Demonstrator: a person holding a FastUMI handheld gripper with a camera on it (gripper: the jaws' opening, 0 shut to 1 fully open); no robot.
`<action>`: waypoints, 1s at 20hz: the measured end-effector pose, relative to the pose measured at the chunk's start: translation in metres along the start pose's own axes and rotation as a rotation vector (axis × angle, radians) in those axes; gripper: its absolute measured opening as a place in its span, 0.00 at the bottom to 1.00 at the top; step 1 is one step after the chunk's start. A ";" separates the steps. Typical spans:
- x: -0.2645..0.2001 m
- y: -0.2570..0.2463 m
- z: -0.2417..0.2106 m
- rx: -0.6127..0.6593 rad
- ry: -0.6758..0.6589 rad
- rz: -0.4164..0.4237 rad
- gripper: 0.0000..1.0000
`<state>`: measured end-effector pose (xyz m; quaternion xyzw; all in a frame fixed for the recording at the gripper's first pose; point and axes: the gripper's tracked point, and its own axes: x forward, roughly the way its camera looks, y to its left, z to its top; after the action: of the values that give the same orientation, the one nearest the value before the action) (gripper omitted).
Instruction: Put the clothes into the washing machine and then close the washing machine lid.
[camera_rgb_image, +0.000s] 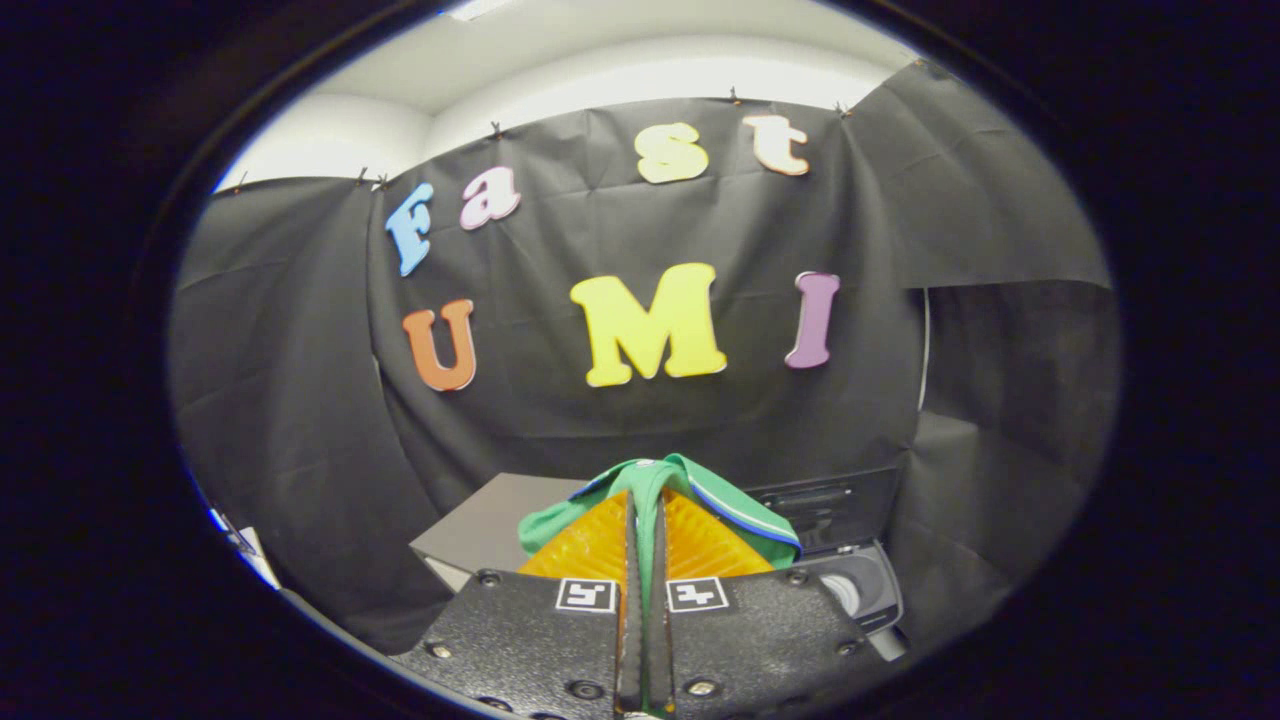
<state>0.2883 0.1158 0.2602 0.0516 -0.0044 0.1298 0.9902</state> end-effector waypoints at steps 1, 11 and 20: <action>-0.005 -0.014 0.007 -0.001 -0.009 -0.017 0.06; 0.034 -0.142 0.009 -0.026 0.022 -0.016 0.06; 0.135 -0.197 -0.084 -0.028 0.223 0.067 0.06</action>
<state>0.4690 -0.0299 0.1594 0.0229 0.1020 0.1678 0.9803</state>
